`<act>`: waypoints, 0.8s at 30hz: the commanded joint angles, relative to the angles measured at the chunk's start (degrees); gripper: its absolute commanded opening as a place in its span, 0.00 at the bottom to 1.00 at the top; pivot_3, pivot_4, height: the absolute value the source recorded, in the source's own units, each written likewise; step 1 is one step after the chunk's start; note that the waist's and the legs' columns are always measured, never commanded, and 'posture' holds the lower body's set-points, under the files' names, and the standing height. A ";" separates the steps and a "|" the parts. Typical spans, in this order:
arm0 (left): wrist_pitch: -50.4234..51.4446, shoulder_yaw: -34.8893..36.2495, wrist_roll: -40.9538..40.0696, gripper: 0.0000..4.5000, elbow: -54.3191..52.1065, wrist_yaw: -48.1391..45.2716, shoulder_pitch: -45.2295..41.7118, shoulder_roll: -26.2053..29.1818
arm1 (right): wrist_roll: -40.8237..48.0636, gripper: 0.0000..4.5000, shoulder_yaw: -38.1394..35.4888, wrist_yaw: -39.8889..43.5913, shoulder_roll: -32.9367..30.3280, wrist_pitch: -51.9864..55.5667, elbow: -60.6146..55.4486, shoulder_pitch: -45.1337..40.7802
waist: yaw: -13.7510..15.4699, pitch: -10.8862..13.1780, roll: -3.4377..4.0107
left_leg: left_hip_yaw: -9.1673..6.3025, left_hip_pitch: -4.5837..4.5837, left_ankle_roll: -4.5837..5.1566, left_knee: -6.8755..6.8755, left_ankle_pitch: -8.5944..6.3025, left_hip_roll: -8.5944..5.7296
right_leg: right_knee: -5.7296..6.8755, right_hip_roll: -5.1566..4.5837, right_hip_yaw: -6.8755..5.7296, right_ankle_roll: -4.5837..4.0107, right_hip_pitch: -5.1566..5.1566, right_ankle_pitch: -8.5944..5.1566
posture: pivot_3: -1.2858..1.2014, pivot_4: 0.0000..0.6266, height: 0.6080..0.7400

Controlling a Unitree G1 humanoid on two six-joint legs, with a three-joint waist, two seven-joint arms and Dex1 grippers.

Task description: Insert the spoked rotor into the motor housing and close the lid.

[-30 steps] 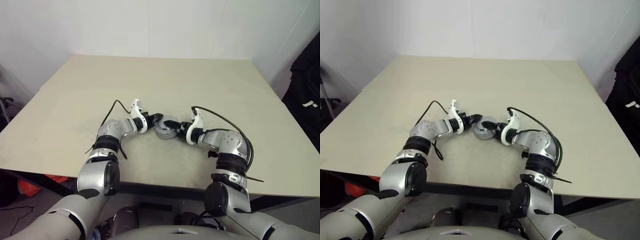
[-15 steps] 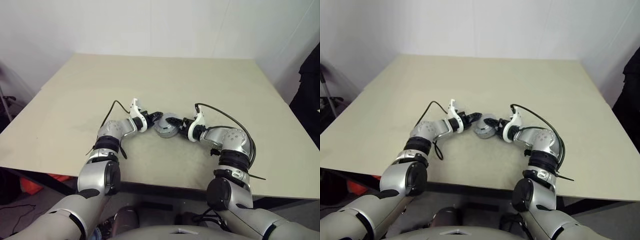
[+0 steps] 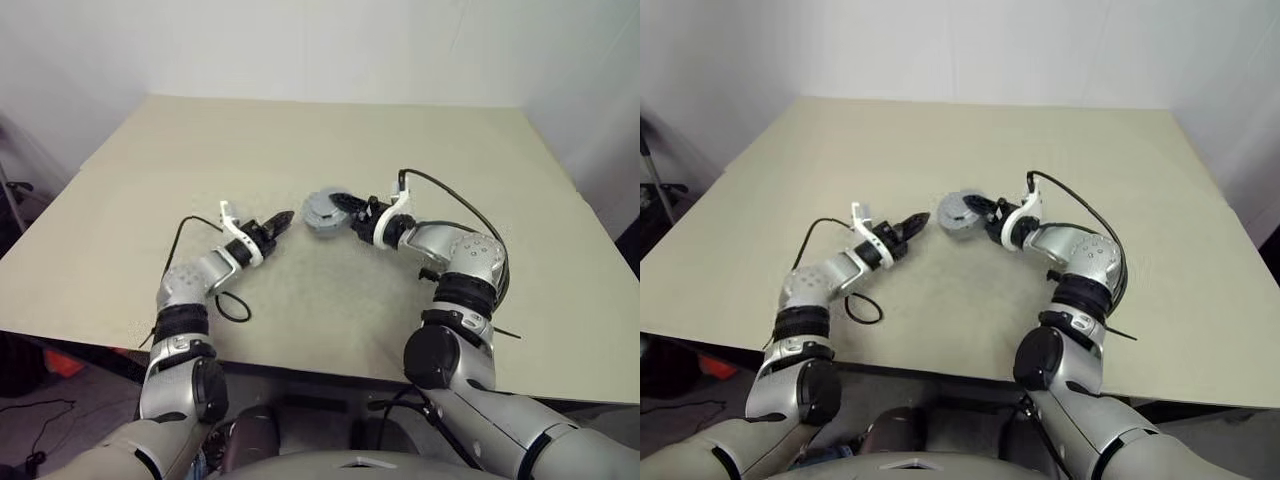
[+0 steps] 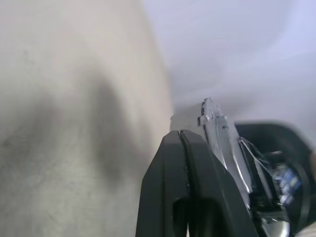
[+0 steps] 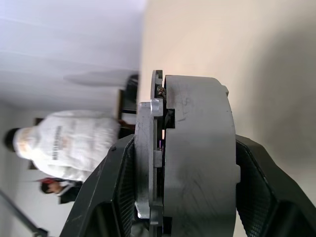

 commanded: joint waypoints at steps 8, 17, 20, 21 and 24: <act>8.73 4.05 -17.30 0.75 -9.68 3.76 4.82 -1.84 | 8.98 0.53 1.12 -1.49 -1.76 1.52 1.60 -6.44 | 0.15 0.02 0.00 | 0.00 0.23 -0.19 0.36 0.10 0.03 | 0.11 0.00 0.04 0.03 0.38 0.01 | 0.52 0.00 1.00; 8.29 2.38 -23.05 0.98 -6.78 6.35 2.83 -4.62 | 9.79 0.53 4.49 -2.26 -1.27 5.32 0.33 -5.41 | 0.22 0.03 -0.02 | -0.10 0.17 -0.18 0.71 0.09 0.01 | 0.13 0.00 0.07 0.20 0.49 0.12 | 0.52 0.00 1.00; 6.25 1.10 -21.53 0.98 -3.51 4.97 0.94 -4.39 | 10.53 0.53 4.46 -2.45 -1.24 6.09 -0.47 -5.60 | 0.40 0.03 -0.03 | -0.12 0.16 -0.18 0.79 0.10 -0.01 | 0.14 0.00 0.09 0.28 0.53 0.16 | 0.52 0.00 1.00; 5.51 0.62 -21.01 0.98 -2.30 4.17 0.12 -4.22 | 10.71 0.53 4.46 -2.50 -1.16 6.38 -0.85 -5.59 | 0.61 0.03 -0.03 | -0.12 0.15 -0.18 0.82 0.10 -0.01 | 0.14 0.00 0.10 0.31 0.53 0.18 | 0.52 0.00 1.00; 3.96 -1.02 -19.42 0.98 -0.41 2.38 -1.76 -3.88 | 10.64 0.53 4.60 -2.75 -1.11 6.84 -1.76 -5.35 | 1.08 0.03 -0.03 | -0.12 0.16 -0.19 0.87 0.10 -0.01 | 0.14 0.00 0.13 0.36 0.55 0.22 | 0.52 0.00 1.00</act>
